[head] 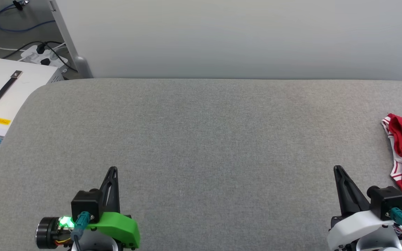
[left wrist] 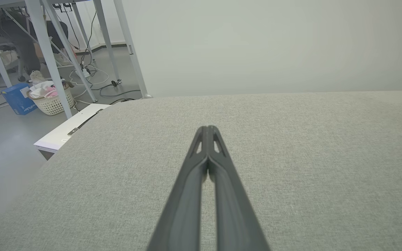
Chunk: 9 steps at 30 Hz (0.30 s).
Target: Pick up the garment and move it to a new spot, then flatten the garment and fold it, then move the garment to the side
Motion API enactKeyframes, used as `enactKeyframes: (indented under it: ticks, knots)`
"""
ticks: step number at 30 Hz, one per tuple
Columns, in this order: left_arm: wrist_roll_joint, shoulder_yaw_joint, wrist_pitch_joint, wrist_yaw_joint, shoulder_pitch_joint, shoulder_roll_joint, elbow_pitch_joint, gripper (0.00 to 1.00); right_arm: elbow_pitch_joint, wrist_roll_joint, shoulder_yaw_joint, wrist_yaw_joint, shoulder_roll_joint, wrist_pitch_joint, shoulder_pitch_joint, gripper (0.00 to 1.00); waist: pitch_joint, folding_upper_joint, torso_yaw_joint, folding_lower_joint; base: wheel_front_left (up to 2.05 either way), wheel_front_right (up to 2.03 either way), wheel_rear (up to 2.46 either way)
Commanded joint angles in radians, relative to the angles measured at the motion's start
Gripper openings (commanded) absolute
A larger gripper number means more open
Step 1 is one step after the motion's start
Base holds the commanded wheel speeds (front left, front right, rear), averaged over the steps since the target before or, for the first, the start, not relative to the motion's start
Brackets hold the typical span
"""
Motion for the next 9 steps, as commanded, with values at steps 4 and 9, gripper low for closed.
enactKeyframes:
  ticks: [4, 9]
  knots:
    - [0.011, 0.006, 0.011, 0.006, -0.021, -0.005, -0.007, 0.00, 0.004, -0.016, 0.004, -0.001, 0.001, 0.014, -0.026, 0.00, 0.000, 0.0000, -0.003, 0.0000, 0.00, 0.00, 0.00]
    - [0.013, 0.009, 0.022, 0.006, -0.024, -0.007, -0.009, 0.00, 0.005, -0.022, 0.006, -0.001, 0.001, 0.024, -0.032, 0.00, 0.000, 0.0000, -0.005, 0.0000, 0.00, 0.00, 0.00]
